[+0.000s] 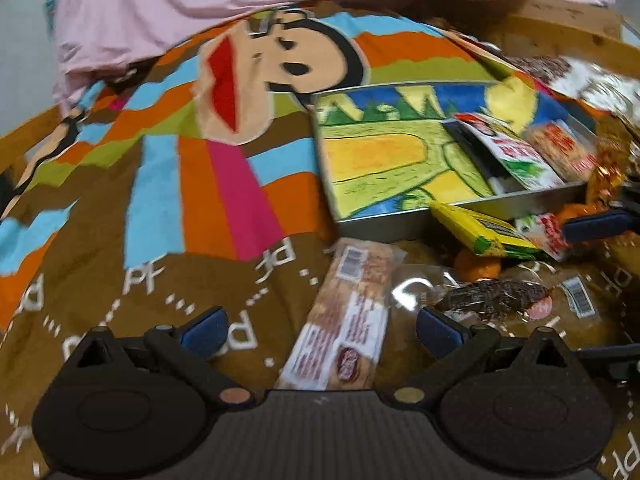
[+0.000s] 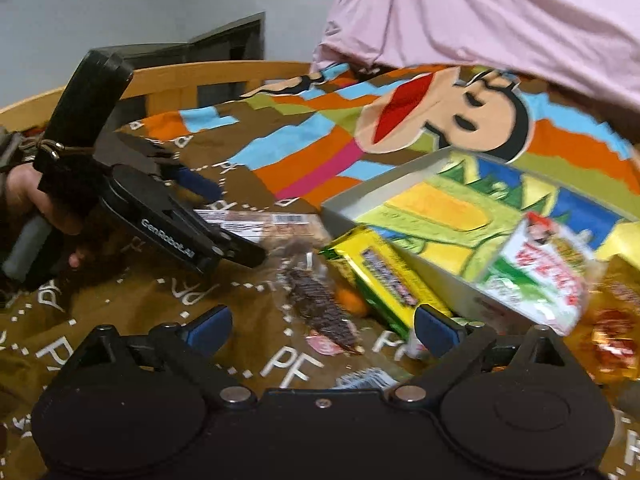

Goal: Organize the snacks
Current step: 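Grasp the rice cracker bar with the left tool while the right tool grasps the dried meat pack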

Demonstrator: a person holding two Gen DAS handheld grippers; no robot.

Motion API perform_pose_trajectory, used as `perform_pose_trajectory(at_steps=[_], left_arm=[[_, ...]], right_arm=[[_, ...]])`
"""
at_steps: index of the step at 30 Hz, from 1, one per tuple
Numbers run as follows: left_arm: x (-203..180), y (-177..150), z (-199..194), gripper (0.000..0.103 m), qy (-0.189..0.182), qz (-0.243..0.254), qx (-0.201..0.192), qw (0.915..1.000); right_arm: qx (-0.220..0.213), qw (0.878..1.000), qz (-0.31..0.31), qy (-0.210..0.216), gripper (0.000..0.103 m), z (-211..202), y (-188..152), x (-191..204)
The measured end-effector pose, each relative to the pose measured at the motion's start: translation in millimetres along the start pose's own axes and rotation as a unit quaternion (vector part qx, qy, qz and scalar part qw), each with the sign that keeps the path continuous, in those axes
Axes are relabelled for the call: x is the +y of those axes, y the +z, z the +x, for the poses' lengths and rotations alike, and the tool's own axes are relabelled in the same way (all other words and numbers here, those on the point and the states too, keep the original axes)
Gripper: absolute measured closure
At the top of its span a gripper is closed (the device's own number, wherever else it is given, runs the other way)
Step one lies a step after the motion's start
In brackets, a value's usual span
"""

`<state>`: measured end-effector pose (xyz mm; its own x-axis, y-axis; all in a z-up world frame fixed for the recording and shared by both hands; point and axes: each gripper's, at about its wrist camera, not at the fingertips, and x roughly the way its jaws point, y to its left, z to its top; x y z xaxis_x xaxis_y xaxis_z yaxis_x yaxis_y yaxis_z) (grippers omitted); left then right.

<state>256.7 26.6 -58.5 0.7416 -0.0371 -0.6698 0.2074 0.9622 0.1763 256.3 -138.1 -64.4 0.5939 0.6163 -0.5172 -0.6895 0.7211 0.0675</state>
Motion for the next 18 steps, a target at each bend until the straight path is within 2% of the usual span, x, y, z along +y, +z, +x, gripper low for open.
perform_pose_trajectory(at_steps=[5,9,12,14,15,18], left_arm=[[-9.6,6.2,8.7,0.001,-0.014,0.066,-0.001,0.9977],[-8.7,11.6,15.2,0.001,-0.032,0.077,0.003,0.9965],[-3.7,12.8,17.4,0.001,-0.049,0.079,0.010,0.9956],[1.0,12.5,18.0,0.004,-0.063,0.072,0.015,0.9953],[3.7,12.1,17.7,0.008,-0.074,0.067,0.018,0.9949],[8.5,11.8,15.4,0.020,-0.097,0.057,0.026,0.9933]], right_arm=[[0.030,0.998,0.013,0.051,0.007,15.7,-0.2,-11.8],[0.034,0.997,0.013,0.064,0.005,21.4,0.2,-16.3],[0.038,0.998,0.001,0.058,0.006,24.2,-1.2,-12.7],[0.040,0.998,-0.007,0.053,0.013,24.4,-1.7,-10.2],[0.043,0.998,-0.008,0.054,0.022,25.3,-1.8,-10.1],[0.042,0.998,-0.002,0.042,0.031,24.8,-2.6,-11.3]])
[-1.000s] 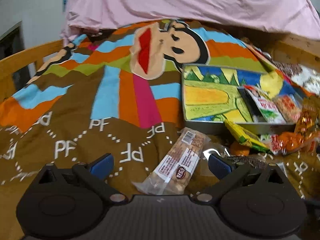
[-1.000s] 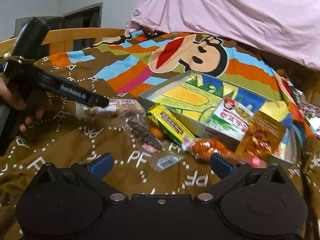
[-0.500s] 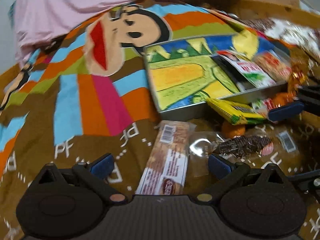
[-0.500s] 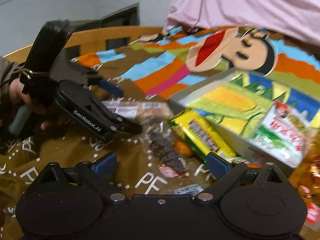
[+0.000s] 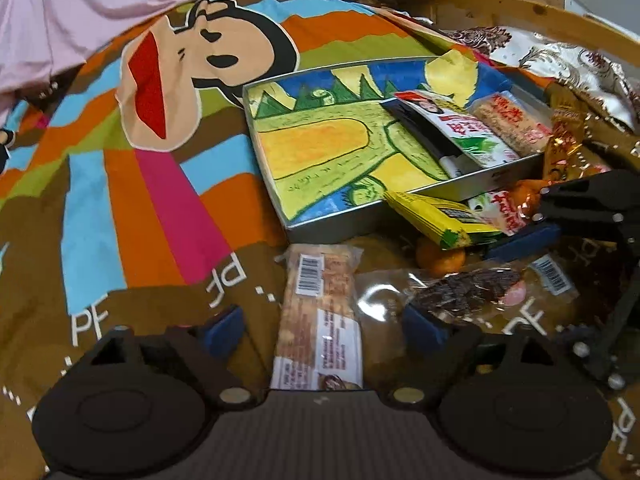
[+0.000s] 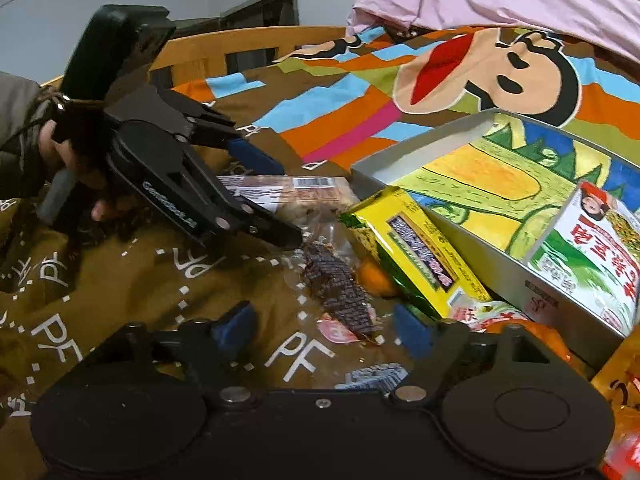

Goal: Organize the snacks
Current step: 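Grasp the rice cracker bar with the left tool while the right tool grasps the dried meat pack, then carry the cracker bar and meat pack over the tray with both tools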

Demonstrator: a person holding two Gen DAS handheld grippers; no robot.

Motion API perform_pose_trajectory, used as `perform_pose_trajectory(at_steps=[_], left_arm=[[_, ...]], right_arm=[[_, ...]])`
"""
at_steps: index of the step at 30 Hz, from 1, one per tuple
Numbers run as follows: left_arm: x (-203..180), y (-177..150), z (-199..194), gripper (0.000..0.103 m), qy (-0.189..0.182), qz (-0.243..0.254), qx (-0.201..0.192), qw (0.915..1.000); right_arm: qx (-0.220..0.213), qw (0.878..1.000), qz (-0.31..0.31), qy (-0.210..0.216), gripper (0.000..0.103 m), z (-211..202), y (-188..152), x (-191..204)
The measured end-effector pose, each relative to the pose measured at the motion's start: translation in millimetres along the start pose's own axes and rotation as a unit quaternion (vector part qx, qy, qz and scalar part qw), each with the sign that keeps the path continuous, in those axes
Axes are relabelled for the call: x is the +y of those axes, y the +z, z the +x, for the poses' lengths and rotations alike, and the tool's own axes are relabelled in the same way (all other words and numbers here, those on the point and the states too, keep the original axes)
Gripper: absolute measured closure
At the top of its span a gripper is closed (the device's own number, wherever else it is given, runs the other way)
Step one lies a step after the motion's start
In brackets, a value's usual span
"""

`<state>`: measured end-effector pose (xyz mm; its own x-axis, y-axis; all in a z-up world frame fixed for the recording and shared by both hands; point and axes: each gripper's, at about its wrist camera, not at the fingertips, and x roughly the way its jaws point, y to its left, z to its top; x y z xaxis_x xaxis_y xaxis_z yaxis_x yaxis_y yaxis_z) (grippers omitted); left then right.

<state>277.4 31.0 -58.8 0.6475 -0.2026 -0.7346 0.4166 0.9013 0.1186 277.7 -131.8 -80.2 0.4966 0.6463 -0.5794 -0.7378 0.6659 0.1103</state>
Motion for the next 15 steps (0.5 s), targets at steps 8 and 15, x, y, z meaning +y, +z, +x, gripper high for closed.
perform_pose_trajectory(at_steps=[8,15], left_arm=[[-2.8,6.9,-5.4,0.060,0.031,-0.028,0.033,0.9986],[-19.8,-3.6,-23.8,0.061,0.058,-0.097,0.054,0.9921]], right_arm=[[0.010,0.999,-0.001,-0.053,0.051,-6.3,-4.8,11.5],[0.045,0.996,0.019,-0.081,0.052,-31.3,-14.9,27.8]])
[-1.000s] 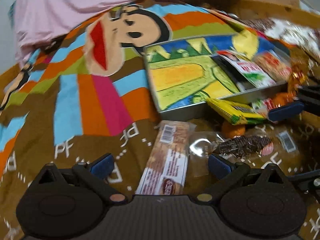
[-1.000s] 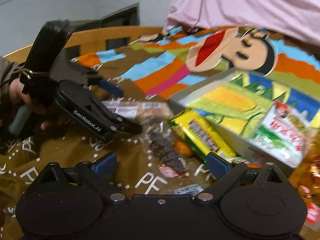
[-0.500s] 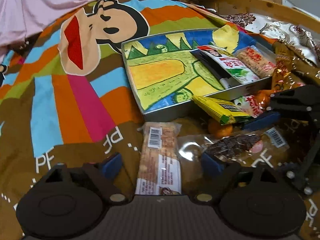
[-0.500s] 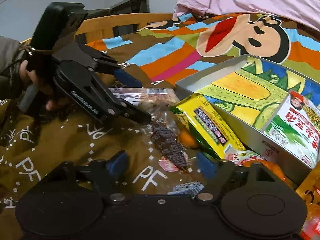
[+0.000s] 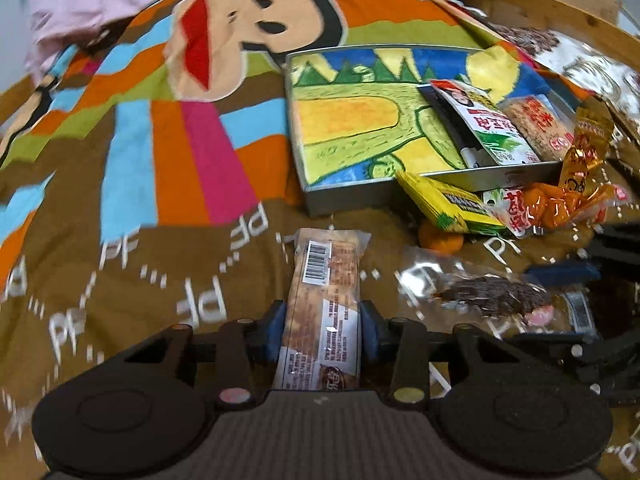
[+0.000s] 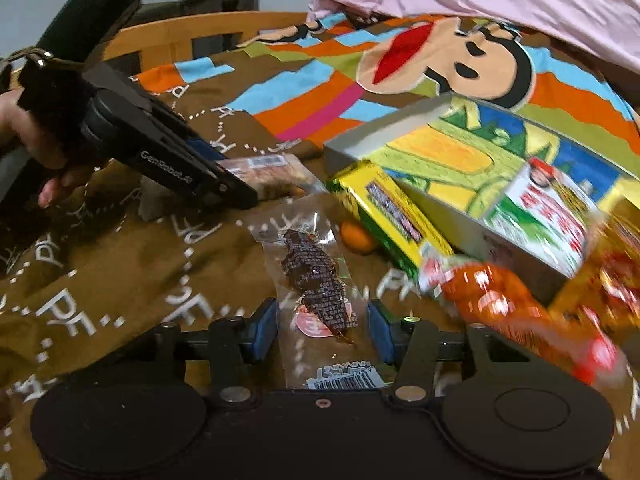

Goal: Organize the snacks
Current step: 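Carry the cracker bar and meat pack over the tray with both tools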

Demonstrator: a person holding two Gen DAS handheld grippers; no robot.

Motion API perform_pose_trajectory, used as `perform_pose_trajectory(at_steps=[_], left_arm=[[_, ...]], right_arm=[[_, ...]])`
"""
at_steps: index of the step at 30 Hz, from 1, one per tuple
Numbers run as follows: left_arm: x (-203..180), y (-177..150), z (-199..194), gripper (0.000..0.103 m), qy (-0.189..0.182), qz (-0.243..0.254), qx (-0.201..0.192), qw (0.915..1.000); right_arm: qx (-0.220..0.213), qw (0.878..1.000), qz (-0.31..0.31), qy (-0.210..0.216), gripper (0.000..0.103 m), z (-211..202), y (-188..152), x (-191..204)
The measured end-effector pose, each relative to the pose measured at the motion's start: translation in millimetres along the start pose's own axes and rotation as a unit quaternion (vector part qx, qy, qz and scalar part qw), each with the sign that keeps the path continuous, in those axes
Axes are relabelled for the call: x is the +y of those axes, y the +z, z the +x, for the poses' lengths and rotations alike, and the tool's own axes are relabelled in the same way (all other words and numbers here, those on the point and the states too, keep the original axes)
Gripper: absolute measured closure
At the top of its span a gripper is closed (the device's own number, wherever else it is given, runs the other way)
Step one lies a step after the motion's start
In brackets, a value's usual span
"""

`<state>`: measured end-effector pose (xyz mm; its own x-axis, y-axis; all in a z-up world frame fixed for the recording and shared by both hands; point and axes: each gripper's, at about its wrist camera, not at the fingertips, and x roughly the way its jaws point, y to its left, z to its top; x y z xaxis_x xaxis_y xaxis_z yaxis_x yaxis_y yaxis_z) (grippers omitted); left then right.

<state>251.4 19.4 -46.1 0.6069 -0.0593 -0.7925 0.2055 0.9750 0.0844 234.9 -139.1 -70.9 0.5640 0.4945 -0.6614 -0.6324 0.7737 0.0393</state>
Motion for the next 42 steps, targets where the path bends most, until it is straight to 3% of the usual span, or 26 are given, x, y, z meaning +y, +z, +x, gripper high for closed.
perform_pose_trajectory(at_steps=[4,8,11,12,13,15,17,19,33,42], left_arm=[[-1.4,-11.9,-16.5,0.061,0.005,-0.061,0.011,0.9981],[-3.6,-25.3,-34.4,0.061,-0.013,-0.087,0.025,0.9958],[-6.2,-34.7,-42.8,0.061,-0.023,-0.088,0.030,0.9954],[-7.4,-38.0,-44.6,0.061,-0.025,-0.089,0.028,0.9954],[-8.2,-41.1,-45.2,0.061,-0.025,-0.088,0.025,0.9955],[-12.1,-44.1,-44.5,0.061,-0.019,-0.083,0.017,0.9962],[-14.7,-46.8,-42.5,0.061,-0.012,-0.083,0.012,0.9964],[-17.6,-50.8,-43.3,0.061,-0.005,-0.083,0.007,0.9965],[-56.2,-76.0,-78.9,0.062,0.037,-0.082,-0.008,0.9959],[-56.7,-77.1,-115.3,0.062,0.050,-0.130,-0.073,0.9876]], right_arm=[[0.026,0.999,0.021,-0.014,0.052,-17.8,-9.7,6.9],[0.050,0.998,0.041,-0.019,0.051,-33.4,-17.8,17.3],[0.043,0.998,0.026,-0.025,0.041,-34.9,-22.7,25.8],[0.040,0.999,0.014,-0.029,0.029,-32.6,-23.8,28.2],[0.037,0.999,0.000,-0.033,0.022,-30.0,-25.2,30.3],[0.035,0.999,-0.006,-0.032,0.022,-24.9,-26.3,30.2],[0.031,0.999,0.010,-0.027,0.028,-24.1,-25.3,25.3],[0.029,0.999,0.024,-0.030,0.051,-26.9,-25.2,21.4],[0.041,0.997,-0.025,-0.067,0.053,-65.0,-41.9,64.3],[-0.039,0.976,-0.146,-0.160,0.053,-101.8,-51.3,102.8]])
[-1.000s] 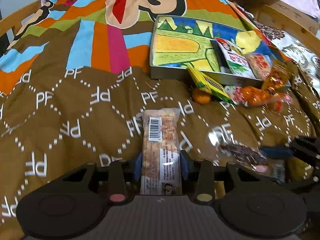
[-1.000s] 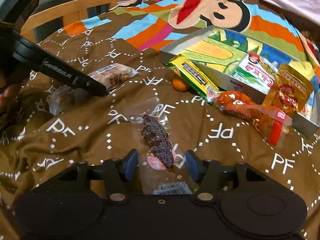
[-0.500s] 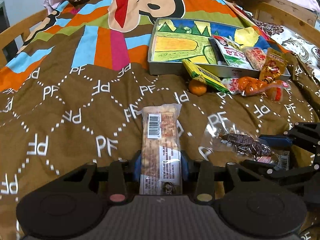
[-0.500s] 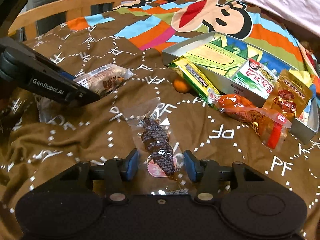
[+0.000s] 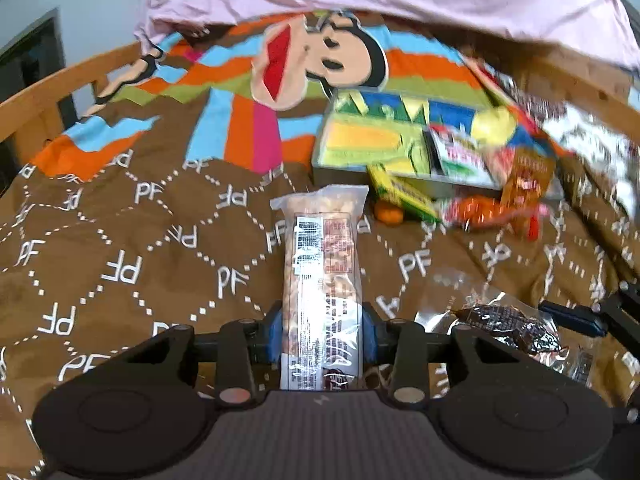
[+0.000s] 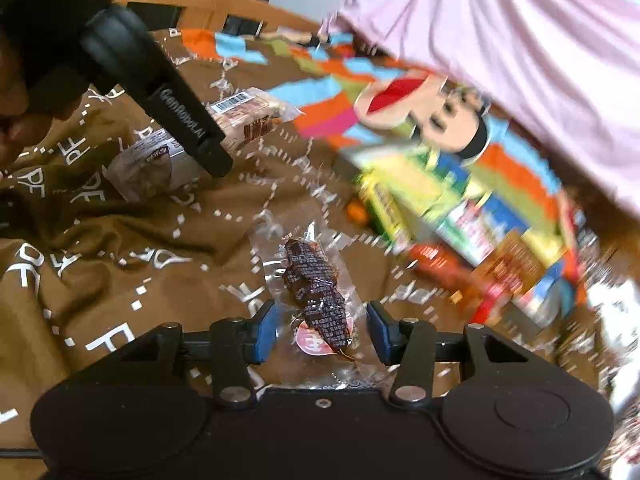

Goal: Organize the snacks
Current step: 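Carry the cracker bar and meat pack over the tray with both tools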

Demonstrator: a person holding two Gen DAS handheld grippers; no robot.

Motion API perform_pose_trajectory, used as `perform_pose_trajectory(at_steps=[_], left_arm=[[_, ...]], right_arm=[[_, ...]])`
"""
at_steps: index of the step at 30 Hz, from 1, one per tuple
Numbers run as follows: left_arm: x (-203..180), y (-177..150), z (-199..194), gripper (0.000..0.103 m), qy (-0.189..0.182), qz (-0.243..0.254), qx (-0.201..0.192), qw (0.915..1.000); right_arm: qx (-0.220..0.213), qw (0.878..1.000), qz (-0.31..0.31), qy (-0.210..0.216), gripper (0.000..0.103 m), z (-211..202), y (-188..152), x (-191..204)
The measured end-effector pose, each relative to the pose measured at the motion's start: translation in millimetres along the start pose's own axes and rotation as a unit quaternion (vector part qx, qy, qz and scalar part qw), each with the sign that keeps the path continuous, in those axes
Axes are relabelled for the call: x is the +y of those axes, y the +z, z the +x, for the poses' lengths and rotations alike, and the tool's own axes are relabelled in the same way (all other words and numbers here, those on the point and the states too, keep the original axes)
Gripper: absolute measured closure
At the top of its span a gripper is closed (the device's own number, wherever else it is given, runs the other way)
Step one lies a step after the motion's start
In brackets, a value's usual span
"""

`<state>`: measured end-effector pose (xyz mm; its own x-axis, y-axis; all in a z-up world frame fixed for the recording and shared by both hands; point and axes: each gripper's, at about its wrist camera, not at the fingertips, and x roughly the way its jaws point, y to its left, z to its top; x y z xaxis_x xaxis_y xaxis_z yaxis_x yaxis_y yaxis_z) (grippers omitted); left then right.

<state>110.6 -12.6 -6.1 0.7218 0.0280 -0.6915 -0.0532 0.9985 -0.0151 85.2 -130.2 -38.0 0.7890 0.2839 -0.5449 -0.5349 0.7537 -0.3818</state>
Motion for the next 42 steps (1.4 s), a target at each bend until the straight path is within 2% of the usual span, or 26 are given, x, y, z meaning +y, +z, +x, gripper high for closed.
perform_pose_trajectory(at_steps=[4,9,13,17,24,29,32,36,42], left_arm=[[-1.0,5.5,-6.5,0.062,0.001,-0.012,-0.023,0.9997],[-15.3,26.8,-6.1,0.062,-0.019,-0.010,-0.051,0.9985],[-37.7,50.4,-0.6,0.062,-0.039,-0.002,-0.071,0.9967],[-62.6,80.7,9.7,0.062,-0.057,0.009,-0.091,0.9942],[-103.5,131.8,42.1,0.062,-0.072,0.029,-0.122,0.9895],[-134.0,165.8,77.1,0.062,-0.078,0.047,-0.135,0.9866],[-152.4,181.6,102.5,0.062,-0.085,0.054,-0.130,0.9865],[-170.7,192.2,132.4,0.062,-0.085,0.058,-0.110,0.9886],[-186.8,202.8,180.2,0.062,-0.068,0.082,-0.055,0.9928]], right_arm=[[-0.030,0.999,0.004,-0.033,0.053,-6.5,1.4,-8.4],[-0.069,0.994,0.044,-0.076,0.053,-9.9,10.6,-31.0],[-0.092,0.985,0.095,-0.111,0.053,-10.7,13.8,-62.3],[-0.113,0.971,0.147,-0.150,0.053,-7.3,14.1,-102.5],[-0.132,0.947,0.214,-0.198,0.053,29.6,11.2,-177.9],[-0.132,0.939,0.226,-0.223,0.053,64.6,7.9,-220.6],[-0.132,0.933,0.249,-0.223,0.053,82.8,5.2,-241.1],[-0.124,0.928,0.289,-0.198,0.053,112.1,2.5,-267.2],[-0.101,0.927,0.327,-0.156,0.053,152.5,-8.0,-285.7]])
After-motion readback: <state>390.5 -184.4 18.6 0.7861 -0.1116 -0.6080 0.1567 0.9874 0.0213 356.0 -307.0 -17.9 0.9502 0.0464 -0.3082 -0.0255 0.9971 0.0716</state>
